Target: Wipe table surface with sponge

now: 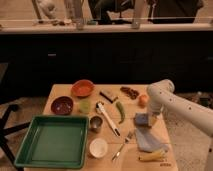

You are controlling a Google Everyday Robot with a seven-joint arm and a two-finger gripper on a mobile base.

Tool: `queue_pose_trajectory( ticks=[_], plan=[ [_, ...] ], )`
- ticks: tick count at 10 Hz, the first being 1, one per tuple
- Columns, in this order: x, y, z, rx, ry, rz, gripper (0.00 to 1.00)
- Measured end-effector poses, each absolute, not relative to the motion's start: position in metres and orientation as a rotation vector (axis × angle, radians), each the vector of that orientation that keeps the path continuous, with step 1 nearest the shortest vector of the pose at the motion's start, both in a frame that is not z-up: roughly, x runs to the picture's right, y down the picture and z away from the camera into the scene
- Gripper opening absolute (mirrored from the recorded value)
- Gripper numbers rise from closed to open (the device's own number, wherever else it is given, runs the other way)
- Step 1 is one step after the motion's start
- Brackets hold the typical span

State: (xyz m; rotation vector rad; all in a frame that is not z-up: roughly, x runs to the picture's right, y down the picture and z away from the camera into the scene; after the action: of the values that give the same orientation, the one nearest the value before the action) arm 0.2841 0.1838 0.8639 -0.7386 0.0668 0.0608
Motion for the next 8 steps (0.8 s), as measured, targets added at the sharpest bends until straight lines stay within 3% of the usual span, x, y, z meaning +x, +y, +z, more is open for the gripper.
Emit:
queue_pose_trajectory(
  ticks=[8],
  plan=[
    [0.264,0.184,0.869,-0.726,0.084,-0.01,0.0]
  ],
)
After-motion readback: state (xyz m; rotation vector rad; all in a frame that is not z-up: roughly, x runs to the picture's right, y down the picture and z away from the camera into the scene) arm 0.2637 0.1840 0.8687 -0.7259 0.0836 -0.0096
